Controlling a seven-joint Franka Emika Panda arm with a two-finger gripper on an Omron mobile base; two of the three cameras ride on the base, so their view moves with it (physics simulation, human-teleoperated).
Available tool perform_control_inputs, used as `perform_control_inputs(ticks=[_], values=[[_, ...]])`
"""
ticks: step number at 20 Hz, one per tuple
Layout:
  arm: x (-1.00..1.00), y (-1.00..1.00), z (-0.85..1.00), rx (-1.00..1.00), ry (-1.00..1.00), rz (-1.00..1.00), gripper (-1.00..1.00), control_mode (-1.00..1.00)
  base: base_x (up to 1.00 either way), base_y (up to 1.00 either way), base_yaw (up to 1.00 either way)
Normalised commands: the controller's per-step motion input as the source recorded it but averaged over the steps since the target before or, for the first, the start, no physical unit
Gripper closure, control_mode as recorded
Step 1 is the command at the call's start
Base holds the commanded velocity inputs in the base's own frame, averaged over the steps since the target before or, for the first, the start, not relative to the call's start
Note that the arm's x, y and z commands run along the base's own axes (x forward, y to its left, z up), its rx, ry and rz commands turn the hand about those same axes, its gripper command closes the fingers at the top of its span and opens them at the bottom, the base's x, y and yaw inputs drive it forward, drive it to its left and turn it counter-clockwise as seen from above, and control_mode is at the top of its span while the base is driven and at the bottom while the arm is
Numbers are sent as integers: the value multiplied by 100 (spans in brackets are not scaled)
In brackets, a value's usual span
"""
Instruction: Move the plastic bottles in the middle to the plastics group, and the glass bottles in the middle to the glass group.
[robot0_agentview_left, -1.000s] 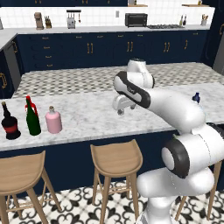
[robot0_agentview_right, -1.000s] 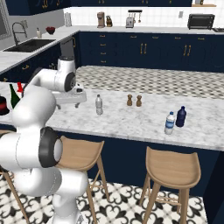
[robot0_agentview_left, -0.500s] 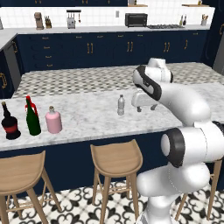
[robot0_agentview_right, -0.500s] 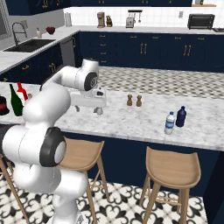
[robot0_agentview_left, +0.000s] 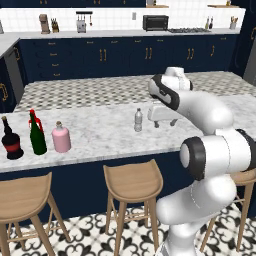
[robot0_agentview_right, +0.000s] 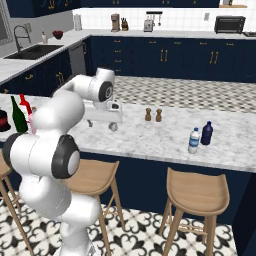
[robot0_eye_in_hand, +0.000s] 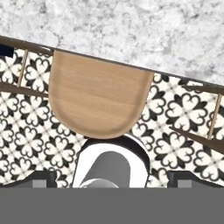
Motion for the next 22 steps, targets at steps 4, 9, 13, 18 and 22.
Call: perform_control_inputs(ticks=[4,9,13,18,22], values=[[30,0,-4,0,-4,0,-100,-100,0,0,0],[35,1,-6,0,-3,0,-100,-100,0,0,0],[54,11,-16,-1,-2,0,-100,-100,0,0,0],[53,12,-14,-6,0,0,-100,-100,0,0,0],[57,15,-24,-5,0,0,-100,-100,0,0,0]])
